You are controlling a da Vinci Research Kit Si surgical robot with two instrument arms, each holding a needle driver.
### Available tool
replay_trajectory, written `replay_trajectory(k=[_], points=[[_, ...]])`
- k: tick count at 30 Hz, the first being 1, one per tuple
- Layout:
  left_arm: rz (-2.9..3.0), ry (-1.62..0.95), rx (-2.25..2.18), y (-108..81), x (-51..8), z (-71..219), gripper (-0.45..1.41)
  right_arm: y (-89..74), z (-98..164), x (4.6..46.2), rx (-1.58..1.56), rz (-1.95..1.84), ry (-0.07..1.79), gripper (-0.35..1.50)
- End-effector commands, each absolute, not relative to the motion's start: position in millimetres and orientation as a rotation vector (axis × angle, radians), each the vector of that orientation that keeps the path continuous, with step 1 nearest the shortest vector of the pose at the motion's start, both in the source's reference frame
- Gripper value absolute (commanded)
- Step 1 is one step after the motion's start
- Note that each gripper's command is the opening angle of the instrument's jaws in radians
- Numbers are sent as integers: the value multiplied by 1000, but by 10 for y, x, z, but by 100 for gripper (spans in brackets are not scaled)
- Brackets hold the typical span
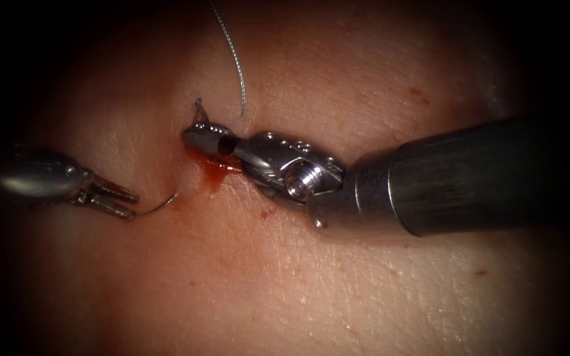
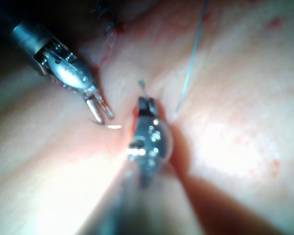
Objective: Wound Closure
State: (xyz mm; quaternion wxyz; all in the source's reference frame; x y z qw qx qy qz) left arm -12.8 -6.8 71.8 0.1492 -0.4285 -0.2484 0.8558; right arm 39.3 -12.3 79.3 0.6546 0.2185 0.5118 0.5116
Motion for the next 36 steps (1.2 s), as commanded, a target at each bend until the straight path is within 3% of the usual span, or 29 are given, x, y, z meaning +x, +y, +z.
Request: replay_trajectory(k=[1, 7, 10, 14, 19, 29, 36], points=[[2469, -712, -1239, -73, -133, 725, -11, -132, 796, 400, 516, 1164, 1167, -35], [2532, -666, -1306, -74, -133, 725, -6, -125, 795, 395, 533, 1173, 1197, -33], [2549, -634, -1360, -74, -135, 725, 2, -114, 795, 388, 529, 1183, 1217, 62], [2565, -583, -1428, -75, -142, 727, 4, -95, 793, 369, 520, 1202, 1211, 113], [2579, -565, -1444, -77, -146, 728, 5, -81, 793, 347, 515, 1163, 1208, 126], [2605, -491, -1542, -75, -153, 730, -3, -77, 782, 317, 548, 961, 1078, 126], [2572, -342, -1740, -70, -157, 723, 5, -91, 782, 312, 567, 883, 1061, 125]])
